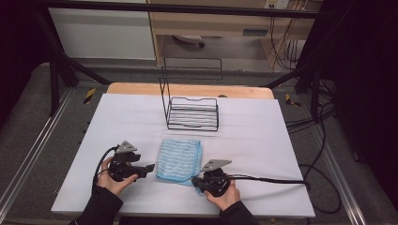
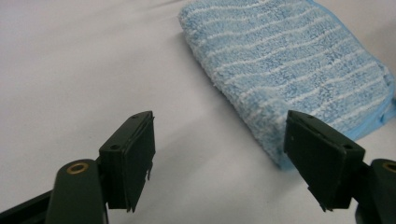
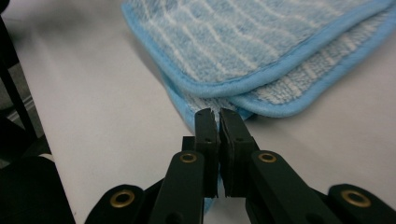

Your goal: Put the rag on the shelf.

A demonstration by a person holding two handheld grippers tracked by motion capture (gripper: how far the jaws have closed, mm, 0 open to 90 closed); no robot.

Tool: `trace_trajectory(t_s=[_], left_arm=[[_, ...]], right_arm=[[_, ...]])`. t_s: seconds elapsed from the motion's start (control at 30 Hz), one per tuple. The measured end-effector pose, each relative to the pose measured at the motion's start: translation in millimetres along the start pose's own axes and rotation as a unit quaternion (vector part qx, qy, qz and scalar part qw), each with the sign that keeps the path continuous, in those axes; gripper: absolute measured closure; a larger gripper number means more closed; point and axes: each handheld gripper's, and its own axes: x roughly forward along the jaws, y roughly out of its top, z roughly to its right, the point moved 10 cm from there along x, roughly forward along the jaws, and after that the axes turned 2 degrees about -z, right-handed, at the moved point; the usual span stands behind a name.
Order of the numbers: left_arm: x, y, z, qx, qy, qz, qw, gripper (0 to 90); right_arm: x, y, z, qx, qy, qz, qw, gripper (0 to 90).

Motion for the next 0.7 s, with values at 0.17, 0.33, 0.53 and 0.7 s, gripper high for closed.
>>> trace_trajectory(t_s=[0.17,0.33,0.53,0.7], left_arm=[[0.1,0.0,2.2,0.002,-0.003,0.0,1.0,25.1],[1.9,0.1,4.9,0.007,-0.005,0.0,1.0,25.0],[1.3,1.3,5.4,0.009,-0.006,0.004,0.9999,25.1],[0.1,1.9,4.7,0.007,-0.006,0.007,0.9999,25.3]], right_arm=[[-23.0,2.4,14.0,0.009,-0.009,0.009,0.9999,90.0],[-34.5,-5.0,14.8,0.017,-0.003,0.004,0.9999,90.0],[-14.3,-8.8,14.8,0.012,0.0,0.02,0.9997,71.6],[-2.9,-11.8,12.7,-0.009,-0.012,0.017,0.9997,73.8]])
